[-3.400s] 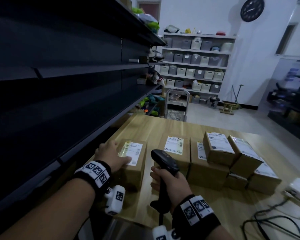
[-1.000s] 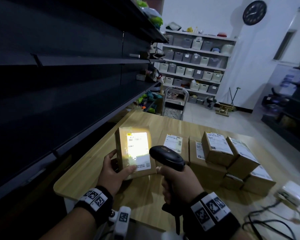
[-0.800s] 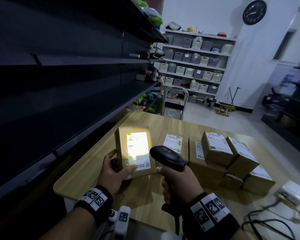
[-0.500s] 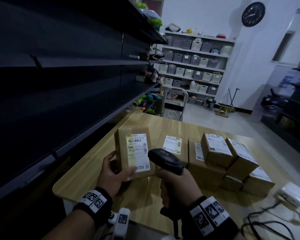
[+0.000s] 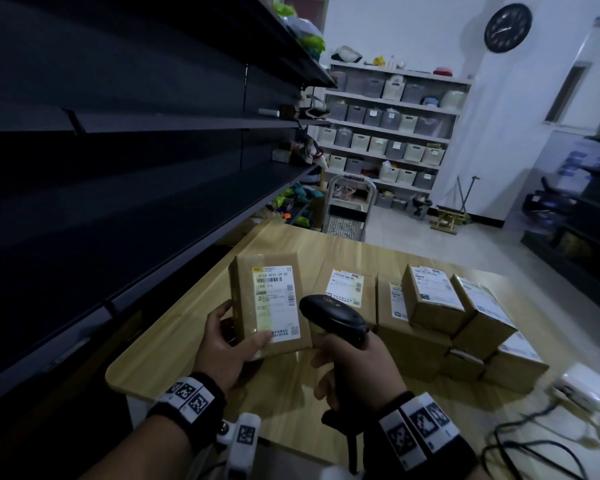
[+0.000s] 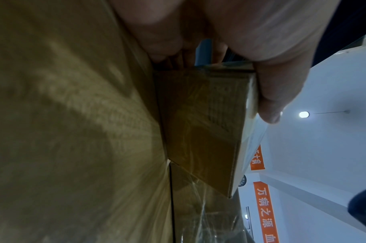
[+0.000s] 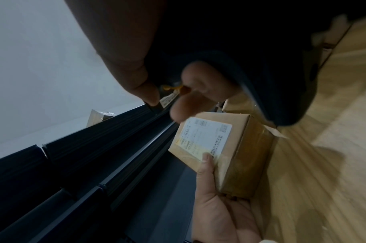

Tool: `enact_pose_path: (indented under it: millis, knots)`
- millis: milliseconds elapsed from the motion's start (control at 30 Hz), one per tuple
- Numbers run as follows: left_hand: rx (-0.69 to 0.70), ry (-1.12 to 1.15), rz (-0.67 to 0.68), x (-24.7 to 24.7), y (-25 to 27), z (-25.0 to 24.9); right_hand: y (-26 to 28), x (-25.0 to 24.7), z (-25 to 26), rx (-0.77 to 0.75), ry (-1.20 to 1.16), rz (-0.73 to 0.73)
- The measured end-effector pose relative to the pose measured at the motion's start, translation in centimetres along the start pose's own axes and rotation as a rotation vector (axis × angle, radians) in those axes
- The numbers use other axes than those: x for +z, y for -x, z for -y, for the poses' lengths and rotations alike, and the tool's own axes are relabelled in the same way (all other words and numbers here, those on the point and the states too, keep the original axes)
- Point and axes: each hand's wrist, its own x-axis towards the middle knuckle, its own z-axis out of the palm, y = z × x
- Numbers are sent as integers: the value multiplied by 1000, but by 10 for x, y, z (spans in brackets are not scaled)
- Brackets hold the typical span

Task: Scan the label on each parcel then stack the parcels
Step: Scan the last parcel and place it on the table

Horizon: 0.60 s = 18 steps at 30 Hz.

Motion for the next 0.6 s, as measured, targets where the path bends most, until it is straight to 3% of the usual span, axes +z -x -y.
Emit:
enact_pose_path:
  millis: [600]
  knots:
    - [-31,6,15,-1,5,-7,3,-1,0,63,50,11]
